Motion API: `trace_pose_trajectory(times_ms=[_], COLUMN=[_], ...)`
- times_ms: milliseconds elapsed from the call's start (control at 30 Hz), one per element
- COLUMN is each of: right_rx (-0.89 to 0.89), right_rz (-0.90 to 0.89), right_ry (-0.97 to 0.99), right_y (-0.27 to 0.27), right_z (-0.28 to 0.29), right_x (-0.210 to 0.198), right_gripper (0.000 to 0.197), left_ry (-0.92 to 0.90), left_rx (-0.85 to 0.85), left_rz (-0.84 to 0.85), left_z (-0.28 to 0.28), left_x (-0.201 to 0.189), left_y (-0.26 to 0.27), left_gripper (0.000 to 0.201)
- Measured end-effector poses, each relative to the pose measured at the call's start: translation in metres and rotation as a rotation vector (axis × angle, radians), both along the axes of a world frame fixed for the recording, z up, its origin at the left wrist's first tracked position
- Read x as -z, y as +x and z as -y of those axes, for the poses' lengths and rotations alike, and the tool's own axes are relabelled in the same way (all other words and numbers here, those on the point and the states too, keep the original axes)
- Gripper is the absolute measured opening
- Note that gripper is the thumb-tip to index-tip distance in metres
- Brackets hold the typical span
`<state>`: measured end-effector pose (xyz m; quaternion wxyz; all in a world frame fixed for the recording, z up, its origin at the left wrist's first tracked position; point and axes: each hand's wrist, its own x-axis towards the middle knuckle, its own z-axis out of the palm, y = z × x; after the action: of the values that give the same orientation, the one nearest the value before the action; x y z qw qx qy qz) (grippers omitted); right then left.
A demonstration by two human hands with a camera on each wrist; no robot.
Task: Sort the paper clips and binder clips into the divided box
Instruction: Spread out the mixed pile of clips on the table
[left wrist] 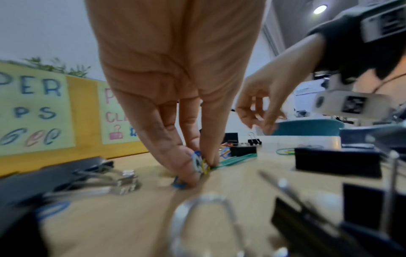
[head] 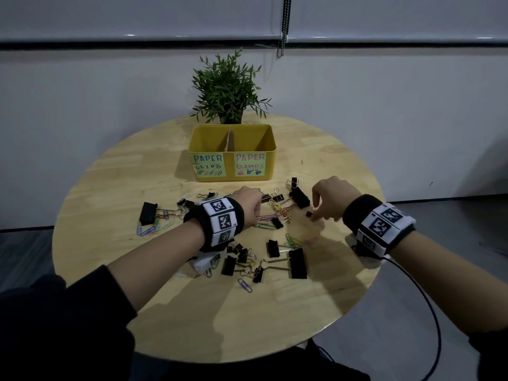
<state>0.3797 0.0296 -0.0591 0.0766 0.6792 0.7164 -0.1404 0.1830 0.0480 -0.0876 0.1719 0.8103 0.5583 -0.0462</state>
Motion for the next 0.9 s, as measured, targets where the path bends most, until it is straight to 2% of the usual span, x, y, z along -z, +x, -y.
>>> trace_pose_trajectory(times_ms=[33, 100, 200, 400, 467, 533, 633, 700, 800, 900], right_rx=[0.018, 0.026, -0.035, -0.138, -0.168, -0.18, -0.23, -0.219, -0.183, -0.205], right_rz=[-0.035, -0.076, -0.116, -0.263, -0.262, -0.225, 0.007, 0.097, 0.01, -0.202], right_ry=[-0.067, -0.198, -0.16, -0.217, -0.22, -0.208, -0.061, 0.012, -0.098, -0.224], right_y=[0.001, 0.0, -0.013, -0.054, -0.064, -0.072, -0.081, -0.079, -0.067, -0.067], right_z=[0.005, 0.015, 0.015, 0.007, 0.007, 0.008, 0.014, 0.015, 0.014, 0.011], right_x=[0.003, 0.01, 0.019, 0.02, 0.016, 0.013, 0.014, 0.015, 0.015, 0.015], right_gripper=[0.024, 0.019, 0.017, 0.022, 0.03, 0.038, 0.048, 0.05, 0.042, 0.028], left_ry=[-0.011, -0.074, -0.164, -0.083, -0.022, 0.122, 0.455, 0.614, 0.709, 0.61], left_rx=[-0.001, -0.061, -0.166, -0.186, -0.206, -0.261, -0.392, -0.487, -0.622, -0.636], left_rz=[0.031, 0.128, 0.328, 0.584, 0.669, 0.753, 0.888, 0.957, 1.015, 0.966], left_z=[0.0, -0.001, -0.001, -0.013, -0.021, -0.032, -0.048, -0.057, -0.075, -0.094], left_x=[-0.001, -0.003, -0.012, -0.065, -0.085, -0.097, -0.093, -0.08, -0.062, -0.042], left_y=[-0.005, -0.016, -0.033, -0.067, -0.079, -0.088, -0.092, -0.093, -0.095, -0.096], left_gripper=[0.005, 0.011, 0.008, 0.003, 0.005, 0.007, 0.008, 0.009, 0.009, 0.012])
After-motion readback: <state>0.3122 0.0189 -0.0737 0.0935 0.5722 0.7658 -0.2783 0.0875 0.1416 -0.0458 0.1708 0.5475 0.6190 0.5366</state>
